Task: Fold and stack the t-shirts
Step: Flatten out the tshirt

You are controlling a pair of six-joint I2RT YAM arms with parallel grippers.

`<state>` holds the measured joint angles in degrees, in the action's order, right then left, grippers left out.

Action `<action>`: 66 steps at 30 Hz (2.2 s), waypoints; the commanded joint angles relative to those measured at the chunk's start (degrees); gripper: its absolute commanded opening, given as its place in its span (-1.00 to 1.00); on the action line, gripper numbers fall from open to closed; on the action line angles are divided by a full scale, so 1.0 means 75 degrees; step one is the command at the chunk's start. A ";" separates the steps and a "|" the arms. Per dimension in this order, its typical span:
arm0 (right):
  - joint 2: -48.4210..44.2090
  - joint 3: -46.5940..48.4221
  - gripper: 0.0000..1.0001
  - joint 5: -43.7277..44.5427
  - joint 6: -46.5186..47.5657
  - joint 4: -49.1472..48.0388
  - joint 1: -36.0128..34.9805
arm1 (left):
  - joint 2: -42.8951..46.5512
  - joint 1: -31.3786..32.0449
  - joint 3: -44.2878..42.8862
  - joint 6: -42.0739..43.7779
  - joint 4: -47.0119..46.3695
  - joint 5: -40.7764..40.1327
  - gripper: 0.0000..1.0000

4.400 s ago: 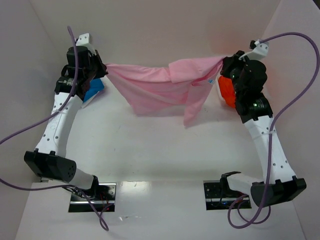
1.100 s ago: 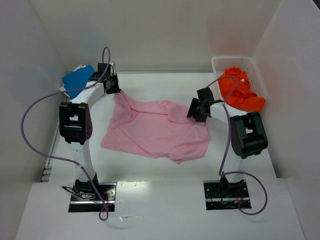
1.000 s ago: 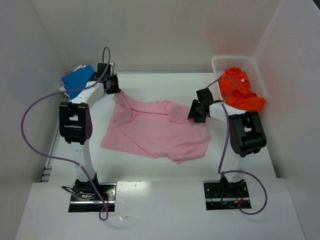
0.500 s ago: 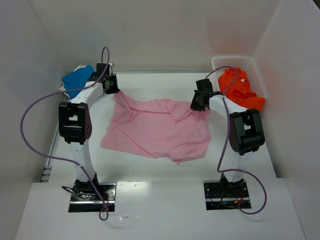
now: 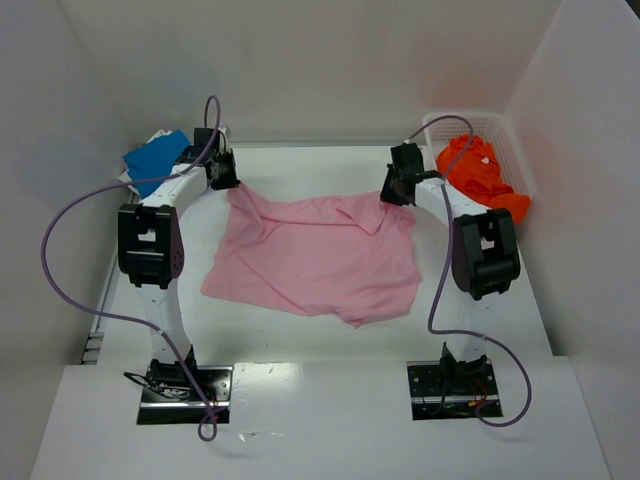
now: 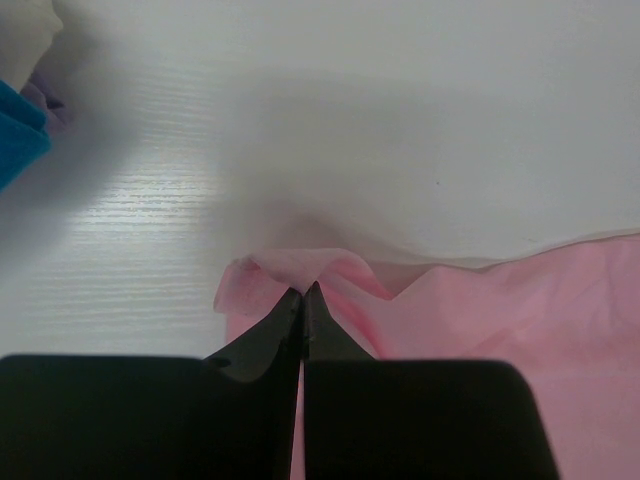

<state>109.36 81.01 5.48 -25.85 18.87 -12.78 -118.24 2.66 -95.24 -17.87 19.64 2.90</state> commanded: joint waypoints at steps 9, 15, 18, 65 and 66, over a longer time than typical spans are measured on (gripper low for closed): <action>0.0337 0.0331 -0.17 0.0454 -0.0327 -0.0430 0.0578 | 0.0167 -0.0049 0.0101 0.0226 -0.0111 0.0258 -0.95; 0.0090 0.0250 0.29 0.0314 -0.0187 -0.0431 0.0578 | 0.0097 -0.0049 0.0101 0.0226 -0.0111 0.0329 -0.95; -0.0167 -0.0031 0.35 -0.0342 -0.0105 -0.0652 0.0578 | 0.0097 -0.0049 0.0101 0.0226 -0.0111 0.0329 -0.95; 0.0547 0.0084 -0.72 -0.1117 0.0235 -0.0712 0.0086 | 0.0167 -0.0049 0.0324 0.0367 -0.0111 0.0540 -0.95; 0.0547 0.0085 -0.72 -0.1117 0.0235 -0.0712 0.0086 | 0.0167 -0.0049 0.0324 0.0367 -0.0111 0.0540 -0.95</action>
<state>114.56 78.00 -4.16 -24.56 13.54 -11.64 -118.24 2.66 -92.97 -16.38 19.46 5.96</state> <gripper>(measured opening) 0.141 0.026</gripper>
